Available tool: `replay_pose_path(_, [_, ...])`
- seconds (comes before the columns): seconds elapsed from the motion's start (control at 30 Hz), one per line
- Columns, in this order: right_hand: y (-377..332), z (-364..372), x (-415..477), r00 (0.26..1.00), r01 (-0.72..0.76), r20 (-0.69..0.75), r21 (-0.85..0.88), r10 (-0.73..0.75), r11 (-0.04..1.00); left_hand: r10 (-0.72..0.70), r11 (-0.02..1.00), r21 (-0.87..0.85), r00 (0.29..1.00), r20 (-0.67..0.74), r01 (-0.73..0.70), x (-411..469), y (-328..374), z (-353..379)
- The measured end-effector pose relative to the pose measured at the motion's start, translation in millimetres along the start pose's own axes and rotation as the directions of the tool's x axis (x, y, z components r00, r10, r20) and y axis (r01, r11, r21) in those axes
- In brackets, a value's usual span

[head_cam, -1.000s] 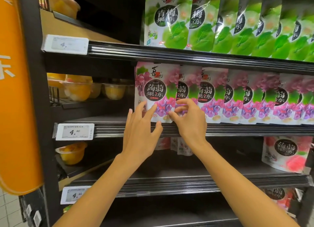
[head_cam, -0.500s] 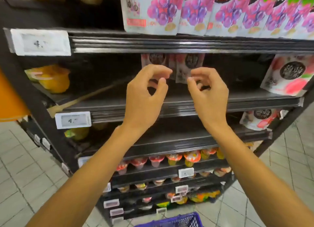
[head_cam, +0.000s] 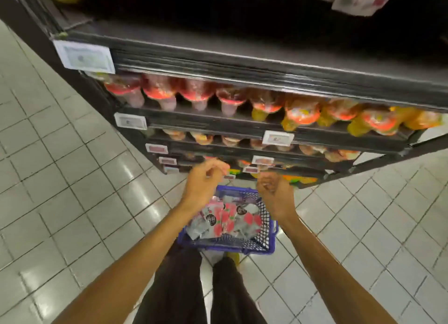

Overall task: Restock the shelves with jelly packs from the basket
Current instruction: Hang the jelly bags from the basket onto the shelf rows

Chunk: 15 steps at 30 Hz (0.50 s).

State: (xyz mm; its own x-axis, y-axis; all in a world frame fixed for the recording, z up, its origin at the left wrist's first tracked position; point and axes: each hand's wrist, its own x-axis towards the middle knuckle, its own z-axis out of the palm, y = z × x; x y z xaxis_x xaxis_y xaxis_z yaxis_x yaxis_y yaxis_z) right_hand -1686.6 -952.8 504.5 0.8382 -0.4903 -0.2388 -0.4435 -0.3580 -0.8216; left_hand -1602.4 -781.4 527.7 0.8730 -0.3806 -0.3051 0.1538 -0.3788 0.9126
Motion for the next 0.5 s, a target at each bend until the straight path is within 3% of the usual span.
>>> replay_pose_path(0.17, [115, 49, -9, 0.965, -0.173, 0.195, -0.040, 0.178, 0.984, -0.302, 0.952, 0.034, 0.951, -0.069, 0.305, -25, -148, 53])
replay_pose_path(0.3, [202, 91, -10, 0.902, -0.295, 0.290, -0.129, 0.321, 0.947, -0.571, 0.820, -0.011, 0.816, -0.093, 0.572, -42, -250, 75])
replay_pose_path(0.5, [299, 171, -2, 0.867, -0.305, 0.328, -0.245, 0.374, 0.920, -0.733, 0.674, -0.041, 0.661, -0.161, 0.737, -27, -374, 99])
